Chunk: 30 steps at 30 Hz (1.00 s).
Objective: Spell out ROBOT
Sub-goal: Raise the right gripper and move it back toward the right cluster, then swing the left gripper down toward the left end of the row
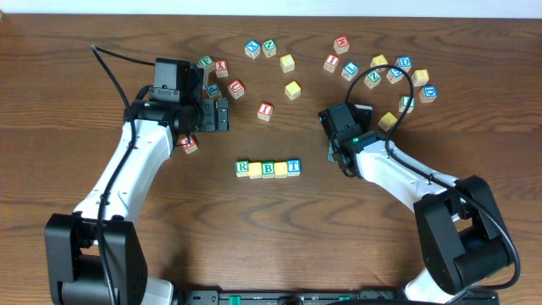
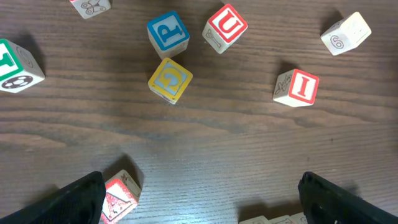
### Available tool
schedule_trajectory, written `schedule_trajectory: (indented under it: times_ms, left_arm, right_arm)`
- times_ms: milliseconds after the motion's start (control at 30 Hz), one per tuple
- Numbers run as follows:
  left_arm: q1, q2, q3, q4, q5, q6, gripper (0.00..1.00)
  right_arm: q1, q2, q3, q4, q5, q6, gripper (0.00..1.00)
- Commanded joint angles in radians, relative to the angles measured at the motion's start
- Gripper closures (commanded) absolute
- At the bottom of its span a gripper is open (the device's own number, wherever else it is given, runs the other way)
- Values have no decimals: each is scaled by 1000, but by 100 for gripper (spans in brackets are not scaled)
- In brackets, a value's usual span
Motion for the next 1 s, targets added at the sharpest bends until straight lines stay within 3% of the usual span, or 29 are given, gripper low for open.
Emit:
schedule_trajectory:
  times_ms: [0,500,533,633,967]
  left_arm:
    - [0,6,-6,-12,12,14,2]
    - [-4,7,-8,-18,13,13,2]
    - [-5,7,-10,-20,13,13,4]
    - [-10,7,-27,-14,13,13,21]
    - [-14,7,-121,23,33,13,30]
  right_arm:
    - [-5,-31,14,-1,-6,-9,79]
    - [-5,-33,14,9,-29,15,75]
    - [-5,-33,14,11,-33,19,74]
    - [-5,-33,14,19,-33,32,73]
    - [-5,-33,16,37,-74,60,75]
